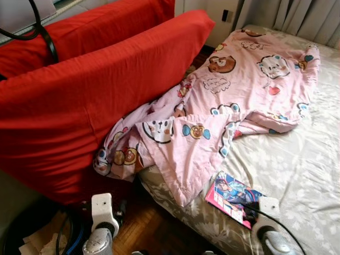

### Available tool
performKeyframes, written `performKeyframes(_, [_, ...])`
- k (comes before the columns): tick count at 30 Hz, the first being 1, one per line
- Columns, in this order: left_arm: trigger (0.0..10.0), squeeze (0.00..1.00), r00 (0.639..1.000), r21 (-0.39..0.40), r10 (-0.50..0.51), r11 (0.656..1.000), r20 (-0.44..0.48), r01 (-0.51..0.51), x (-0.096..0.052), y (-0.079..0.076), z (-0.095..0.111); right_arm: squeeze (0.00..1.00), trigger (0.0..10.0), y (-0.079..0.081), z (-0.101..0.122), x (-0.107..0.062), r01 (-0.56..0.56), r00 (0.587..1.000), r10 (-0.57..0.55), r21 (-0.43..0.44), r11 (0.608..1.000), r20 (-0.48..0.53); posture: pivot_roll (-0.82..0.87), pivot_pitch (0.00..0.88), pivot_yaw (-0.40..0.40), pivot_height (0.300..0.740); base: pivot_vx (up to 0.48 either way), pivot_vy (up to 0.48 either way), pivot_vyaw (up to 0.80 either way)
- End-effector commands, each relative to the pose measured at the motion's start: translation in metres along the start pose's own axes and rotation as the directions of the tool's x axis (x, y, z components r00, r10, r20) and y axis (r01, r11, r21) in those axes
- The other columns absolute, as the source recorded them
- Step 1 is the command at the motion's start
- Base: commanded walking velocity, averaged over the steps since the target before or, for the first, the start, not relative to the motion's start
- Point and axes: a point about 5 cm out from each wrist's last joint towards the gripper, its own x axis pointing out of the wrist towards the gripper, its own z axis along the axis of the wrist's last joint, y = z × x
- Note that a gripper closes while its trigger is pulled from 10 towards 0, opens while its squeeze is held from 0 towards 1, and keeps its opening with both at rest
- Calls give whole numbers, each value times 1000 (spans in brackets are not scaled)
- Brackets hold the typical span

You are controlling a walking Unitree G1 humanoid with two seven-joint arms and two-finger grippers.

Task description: Clean up the room

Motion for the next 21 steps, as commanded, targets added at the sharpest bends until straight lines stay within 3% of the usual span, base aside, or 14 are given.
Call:
performKeyframes(1, [10000,0,1000,11,-7,1000,15,7,-8,3,-2,0,10000,-4,6,-1,9,999,-8,-8,1000,54,-100,218,10,740,0,0,0])
performKeyframes(3, [10000,0,998,19,-10,1000,61,8,-14,4,4,0,10000,-3,17,-2,-17,989,21,-26,1000,145,-97,215,8,740,0,0,0])
performKeyframes(4, [10000,0,997,20,-6,1000,82,5,-17,4,8,0,10000,0,35,-6,-40,963,51,-47,998,266,-92,211,9,740,0,0,0])
performKeyframes(7, [10000,0,995,18,-1,1000,103,-1,-22,5,11,0,10000,3,52,-14,-43,934,63,-66,997,351,-91,206,6,740,0,0,0])
performKeyframes(13, [10000,0,993,32,-44,999,108,40,-27,0,15,0,10000,8,64,-18,4,914,34,-94,996,405,-104,201,5,740,0,0,0])
performKeyframes(21, [10000,0,989,52,-51,998,137,44,-17,3,32,0,10000,13,71,-21,23,932,16,-104,994,363,-110,184,7,720,0,0,0])
